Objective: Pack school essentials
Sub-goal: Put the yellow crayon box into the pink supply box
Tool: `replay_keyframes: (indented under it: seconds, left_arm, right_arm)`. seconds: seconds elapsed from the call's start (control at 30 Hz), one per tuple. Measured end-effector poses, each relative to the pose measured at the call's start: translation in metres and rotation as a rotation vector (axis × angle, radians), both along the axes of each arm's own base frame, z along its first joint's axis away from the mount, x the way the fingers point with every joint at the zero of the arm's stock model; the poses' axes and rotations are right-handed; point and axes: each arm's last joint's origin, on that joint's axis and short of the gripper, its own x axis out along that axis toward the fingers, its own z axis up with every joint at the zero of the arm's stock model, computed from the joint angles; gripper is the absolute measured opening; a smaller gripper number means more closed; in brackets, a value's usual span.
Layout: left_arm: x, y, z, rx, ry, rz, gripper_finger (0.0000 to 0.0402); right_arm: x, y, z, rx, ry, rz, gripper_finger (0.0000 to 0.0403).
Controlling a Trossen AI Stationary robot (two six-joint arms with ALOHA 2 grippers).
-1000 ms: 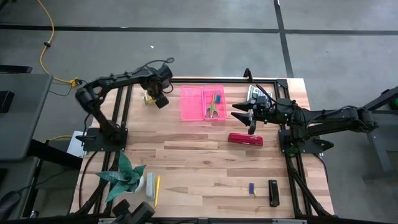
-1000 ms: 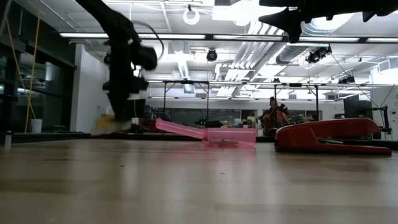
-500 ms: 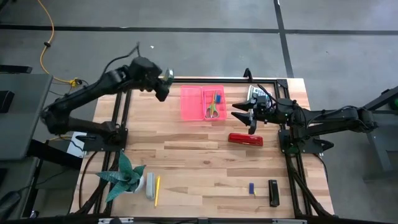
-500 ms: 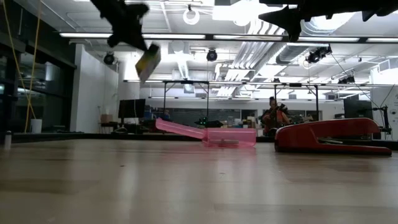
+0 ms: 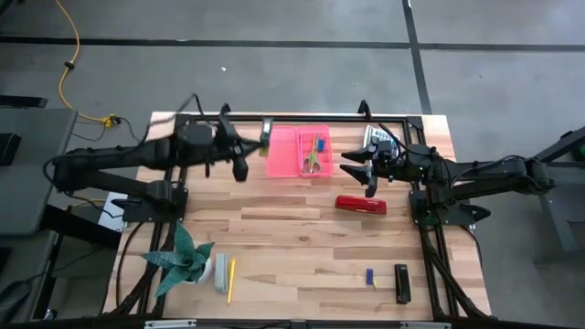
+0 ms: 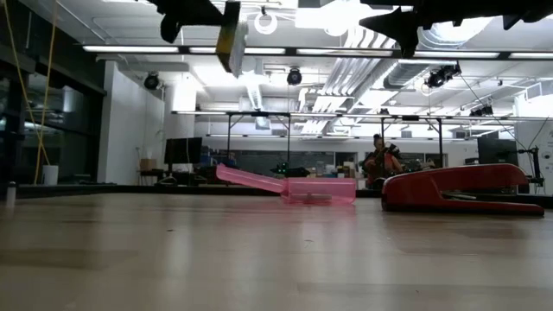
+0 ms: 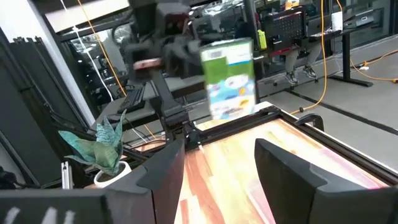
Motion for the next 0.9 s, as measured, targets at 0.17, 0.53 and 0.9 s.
replay_keyframes:
  seconds: [0.17, 0.53, 0.9]
  left_arm:
    - [0.010, -0.017, -0.018, 0.006, -0.118, -0.043, 0.0000]
    - [0.012, -0.026, -0.024, 0.006, -0.150, -0.028, 0.0000]
    - [0.012, -0.025, -0.024, 0.007, -0.151, -0.020, 0.0000]
  right_arm:
    - [0.000, 0.000, 0.000, 0.000, 0.000, 0.000, 0.0188]
    - [0.000, 0.000, 0.000, 0.000, 0.000, 0.000, 0.0188]
    - [0.000, 0.000, 0.000, 0.009, -0.002, 0.000, 0.0188]
